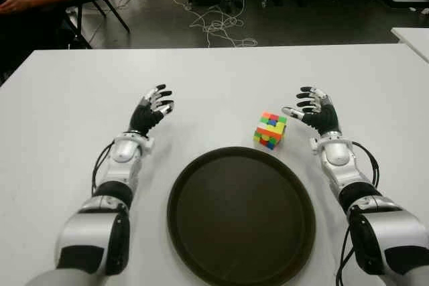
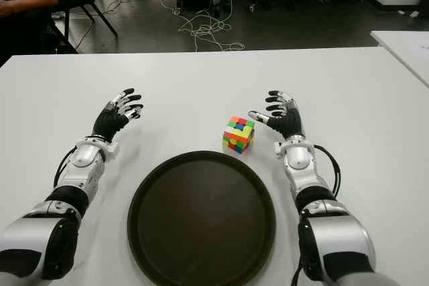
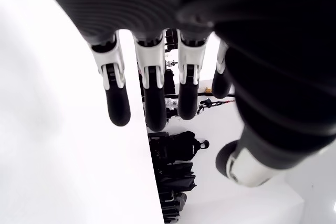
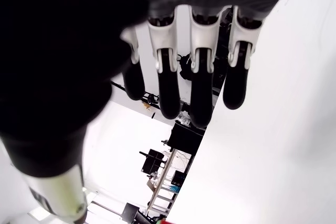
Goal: Pick up the Rubik's Cube and put it in the plate
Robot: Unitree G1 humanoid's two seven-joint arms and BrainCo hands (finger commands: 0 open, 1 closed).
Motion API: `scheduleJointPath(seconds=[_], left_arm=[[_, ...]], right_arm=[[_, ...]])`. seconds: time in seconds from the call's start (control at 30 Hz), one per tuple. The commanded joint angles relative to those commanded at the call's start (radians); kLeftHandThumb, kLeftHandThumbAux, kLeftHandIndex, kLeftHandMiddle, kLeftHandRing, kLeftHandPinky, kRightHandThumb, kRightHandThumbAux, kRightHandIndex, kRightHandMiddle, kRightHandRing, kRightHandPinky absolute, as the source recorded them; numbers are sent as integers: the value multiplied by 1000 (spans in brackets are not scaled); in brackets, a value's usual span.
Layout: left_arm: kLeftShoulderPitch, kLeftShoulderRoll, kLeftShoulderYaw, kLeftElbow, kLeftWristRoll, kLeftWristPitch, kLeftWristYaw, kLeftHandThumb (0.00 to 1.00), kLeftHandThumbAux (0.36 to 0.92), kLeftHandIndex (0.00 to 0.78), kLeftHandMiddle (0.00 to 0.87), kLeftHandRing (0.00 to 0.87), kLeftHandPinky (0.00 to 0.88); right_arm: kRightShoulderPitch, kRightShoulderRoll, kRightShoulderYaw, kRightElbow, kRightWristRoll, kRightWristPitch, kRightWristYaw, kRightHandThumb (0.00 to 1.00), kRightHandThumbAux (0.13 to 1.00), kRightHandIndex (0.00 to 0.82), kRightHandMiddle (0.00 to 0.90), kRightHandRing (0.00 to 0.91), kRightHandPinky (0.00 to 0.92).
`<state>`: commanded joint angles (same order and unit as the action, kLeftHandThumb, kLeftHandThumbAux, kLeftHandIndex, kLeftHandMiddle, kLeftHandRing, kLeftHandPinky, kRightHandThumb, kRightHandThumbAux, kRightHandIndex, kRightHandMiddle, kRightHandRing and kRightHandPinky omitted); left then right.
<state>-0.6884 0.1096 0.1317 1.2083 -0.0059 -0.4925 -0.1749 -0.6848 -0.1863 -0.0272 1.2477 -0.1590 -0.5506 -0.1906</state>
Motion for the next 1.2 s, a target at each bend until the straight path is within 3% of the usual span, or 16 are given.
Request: scheduleJointPath(seconds=[0.2,0.5,0.87,1.2], left_arm=[[-1,2,-2,2,3,0,0,220,697,125,189,211,245],[-1,3,-2,2,3,-5,-5,227,707,130,198,211,231],[0,2,0,0,2,-8,-6,201,698,129,194,209,222],[3,4,0,-2,2,-9,-6,208,691,125,196,218,245]], right_arm=[[-3,4,-9,1,13,15,11,76,785,267,341,355,344],[-5,5,-7,-1,9,26,5,39,788,253,332,339,308],[-4,5,-7,-1,9,31,6,61,773,263,337,351,347],[-1,7,-4,-4,6,22,-2,72,775,260,333,343,324]])
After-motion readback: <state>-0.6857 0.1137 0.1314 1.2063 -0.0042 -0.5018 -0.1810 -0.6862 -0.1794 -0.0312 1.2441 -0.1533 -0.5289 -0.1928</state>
